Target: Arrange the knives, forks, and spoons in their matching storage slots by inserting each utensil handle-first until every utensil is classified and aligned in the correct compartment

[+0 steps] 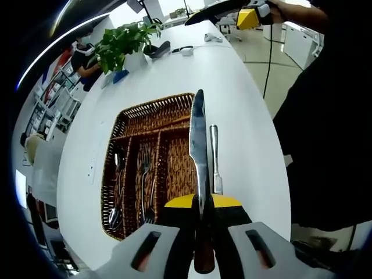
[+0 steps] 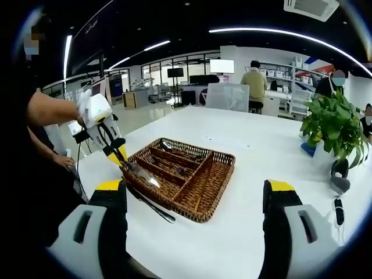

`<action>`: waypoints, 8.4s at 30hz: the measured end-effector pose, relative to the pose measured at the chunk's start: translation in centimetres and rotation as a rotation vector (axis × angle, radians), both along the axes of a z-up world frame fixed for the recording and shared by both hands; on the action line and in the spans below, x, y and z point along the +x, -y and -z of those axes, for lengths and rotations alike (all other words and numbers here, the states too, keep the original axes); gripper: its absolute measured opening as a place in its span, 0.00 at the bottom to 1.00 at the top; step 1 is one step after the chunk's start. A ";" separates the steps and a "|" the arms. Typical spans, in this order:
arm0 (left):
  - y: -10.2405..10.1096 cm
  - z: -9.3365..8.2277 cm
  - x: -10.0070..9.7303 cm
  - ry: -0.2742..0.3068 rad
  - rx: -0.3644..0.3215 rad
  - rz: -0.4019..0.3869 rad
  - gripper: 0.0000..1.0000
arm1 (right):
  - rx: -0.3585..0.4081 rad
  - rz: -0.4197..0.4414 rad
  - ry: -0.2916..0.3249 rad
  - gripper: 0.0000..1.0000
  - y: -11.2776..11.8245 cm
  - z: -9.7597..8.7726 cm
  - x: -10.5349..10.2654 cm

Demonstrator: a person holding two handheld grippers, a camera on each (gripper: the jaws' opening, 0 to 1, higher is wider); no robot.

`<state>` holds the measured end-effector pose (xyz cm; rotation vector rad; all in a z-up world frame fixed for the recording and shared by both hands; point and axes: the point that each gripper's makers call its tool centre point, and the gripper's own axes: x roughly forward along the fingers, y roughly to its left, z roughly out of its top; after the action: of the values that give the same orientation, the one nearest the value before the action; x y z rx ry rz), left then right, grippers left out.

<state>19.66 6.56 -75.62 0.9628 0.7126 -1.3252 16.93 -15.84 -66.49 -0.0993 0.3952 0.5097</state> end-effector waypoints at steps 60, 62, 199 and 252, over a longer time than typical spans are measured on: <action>-0.1 -0.4 7.1 0.043 -0.010 -0.021 0.06 | -0.016 0.047 0.014 1.00 1.2 -0.6 1.8; -0.2 -0.3 7.3 0.044 -0.008 -0.020 0.06 | -0.014 0.047 0.014 1.00 1.1 -0.6 1.9; -7.5 -1.1 9.0 0.109 -0.445 -0.551 0.85 | -0.047 -0.076 -0.014 1.00 -3.0 0.1 0.2; -12.1 -8.7 2.9 0.231 -0.559 -0.631 0.99 | -0.087 -0.118 0.024 1.00 -2.7 -1.1 1.7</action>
<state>22.57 18.71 -66.91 0.3741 0.3800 -0.7659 18.62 -13.10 -65.44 -0.2137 0.3899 0.6067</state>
